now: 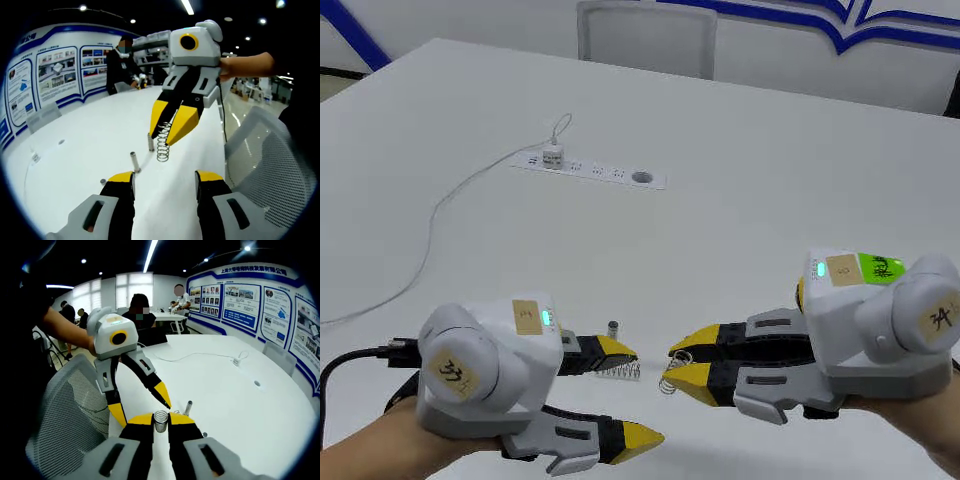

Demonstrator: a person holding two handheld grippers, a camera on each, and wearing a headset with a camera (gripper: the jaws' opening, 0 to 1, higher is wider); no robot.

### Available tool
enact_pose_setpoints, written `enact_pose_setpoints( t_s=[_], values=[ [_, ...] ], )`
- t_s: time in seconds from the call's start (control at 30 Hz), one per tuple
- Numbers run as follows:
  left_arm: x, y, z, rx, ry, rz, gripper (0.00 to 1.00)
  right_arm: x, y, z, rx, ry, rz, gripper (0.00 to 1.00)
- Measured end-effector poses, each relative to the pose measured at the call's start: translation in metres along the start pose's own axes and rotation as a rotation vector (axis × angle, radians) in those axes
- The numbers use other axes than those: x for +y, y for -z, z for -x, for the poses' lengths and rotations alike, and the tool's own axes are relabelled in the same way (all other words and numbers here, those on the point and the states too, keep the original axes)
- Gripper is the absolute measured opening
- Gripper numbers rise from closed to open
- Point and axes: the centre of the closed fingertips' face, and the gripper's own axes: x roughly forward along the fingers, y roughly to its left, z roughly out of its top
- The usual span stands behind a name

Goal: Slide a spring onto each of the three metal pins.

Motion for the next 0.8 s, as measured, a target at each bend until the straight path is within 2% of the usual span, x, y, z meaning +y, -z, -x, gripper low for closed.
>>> enact_pose_setpoints(
  t_s=[0.17, 0.27, 0.4, 0.6, 0.8],
  values=[
    [0.009, 0.005, 0.006, 0.007, -0.027, 0.010, 0.59, -0.013, 0.005, 0.004, 0.006, 0.039, -0.015, 0.11],
    [0.018, 0.005, 0.012, -0.004, -0.067, 0.026, 0.65, -0.022, 0.009, 0.006, 0.009, 0.064, -0.030, 0.11],
    [0.025, 0.009, 0.018, -0.002, -0.098, 0.041, 0.71, -0.031, 0.013, 0.007, 0.009, 0.090, -0.047, 0.11],
    [0.027, 0.018, 0.022, 0.011, -0.117, 0.062, 0.79, -0.048, 0.016, 0.005, 0.011, 0.146, -0.079, 0.11],
    [0.026, 0.019, 0.025, -0.002, -0.126, 0.075, 0.85, -0.066, 0.018, 0.005, 0.009, 0.178, -0.096, 0.11]
  ],
)
